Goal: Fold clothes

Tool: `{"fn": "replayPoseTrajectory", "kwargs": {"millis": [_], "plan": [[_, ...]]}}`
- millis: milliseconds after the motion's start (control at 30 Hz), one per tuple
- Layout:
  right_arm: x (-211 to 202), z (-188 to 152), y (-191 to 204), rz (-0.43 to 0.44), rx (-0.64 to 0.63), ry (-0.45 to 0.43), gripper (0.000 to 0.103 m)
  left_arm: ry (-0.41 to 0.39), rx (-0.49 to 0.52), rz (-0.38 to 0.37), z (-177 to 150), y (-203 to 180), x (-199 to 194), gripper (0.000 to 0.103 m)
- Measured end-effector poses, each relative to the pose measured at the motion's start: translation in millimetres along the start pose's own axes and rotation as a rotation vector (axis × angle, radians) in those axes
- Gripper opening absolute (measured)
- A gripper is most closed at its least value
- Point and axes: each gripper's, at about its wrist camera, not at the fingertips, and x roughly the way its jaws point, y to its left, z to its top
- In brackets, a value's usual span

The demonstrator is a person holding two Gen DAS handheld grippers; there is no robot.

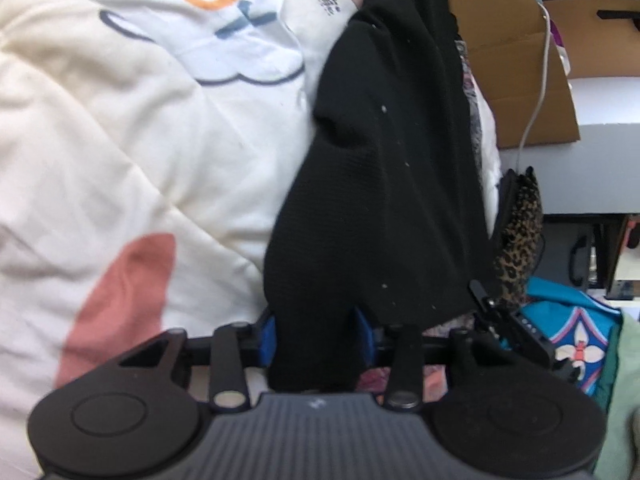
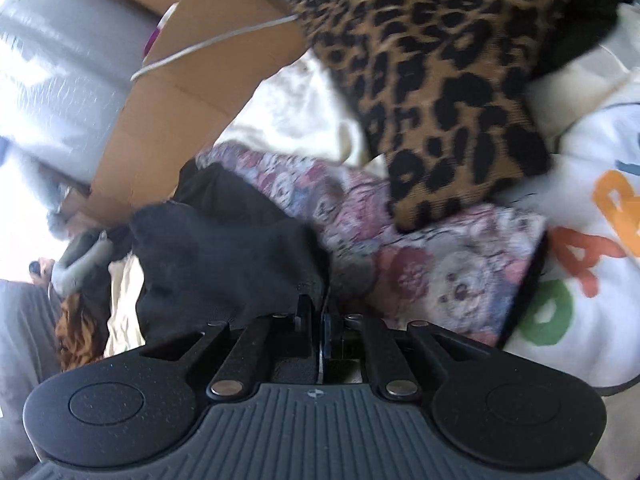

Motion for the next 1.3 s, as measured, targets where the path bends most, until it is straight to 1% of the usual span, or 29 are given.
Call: {"fn": "replayPoseTrajectory", "kwargs": {"millis": [67,200,300,367,400,433,467,533,667,767,900,1067,1200,1300], "plan": [[0.0,2.4,-5.1,0.009,0.021,-0.011,0.005,0.005,-0.001,-0.012,-0.4,-1.9,1.0,0.042],[6.2,8.6,-10.7,0.027,0.052,-0.022,0.005,-0.012,-0.045,-0.027,-21.0,-6.3,4.2,0.042],[11.0,14.8,-13.9,0.038,0.080,-0.036,0.007,-0.023,-0.062,-0.039,-2.7,-8.9,13.9,0.042],[13.0,18.8,-15.8,0.041,0.098,-0.047,0.007,-0.027,-0.077,-0.049,-5.6,-4.7,10.6,0.040],[14.4,20.4,-17.0,0.039,0.107,-0.052,0.006,-0.029,-0.085,-0.053,-7.6,-1.2,7.8,0.027],[16.1,21.7,-17.9,0.031,0.111,-0.052,0.003,-0.030,-0.093,-0.058,-9.6,2.2,5.0,0.019],[18.2,22.7,-17.4,0.017,0.108,-0.047,0.002,-0.029,-0.114,-0.067,-9.5,5.6,3.0,0.012],[18.3,23.6,-13.4,0.004,0.084,-0.047,0.001,-0.020,-0.102,-0.057,-8.4,2.6,-3.9,0.011],[7.4,24.0,-9.9,0.021,0.078,-0.077,0.001,0.009,-0.059,-0.033,-6.2,-9.4,-17.8,0.009],[-2.6,25.2,-9.1,0.020,0.074,-0.101,0.001,0.022,-0.054,-0.053,-8.9,-18.0,-28.1,0.008],[-16.7,29.6,-11.6,0.016,0.057,-0.135,0.001,0.047,-0.049,-0.077,-10.6,-31.1,-25.5,0.006],[-31.7,35.5,-27.8,-0.002,0.088,-0.179,0.001,0.074,-0.045,-0.102,-14.8,-42.8,-17.6,0.006],[-38.3,33.7,-49.5,-0.025,0.127,-0.183,0.001,0.101,-0.029,-0.078,-26.6,-33.6,-7.8,0.006],[-40.7,28.8,-59.0,-0.014,0.144,-0.181,0.001,0.114,-0.056,-0.037,-32.3,-21.0,7.7,0.008]]}}
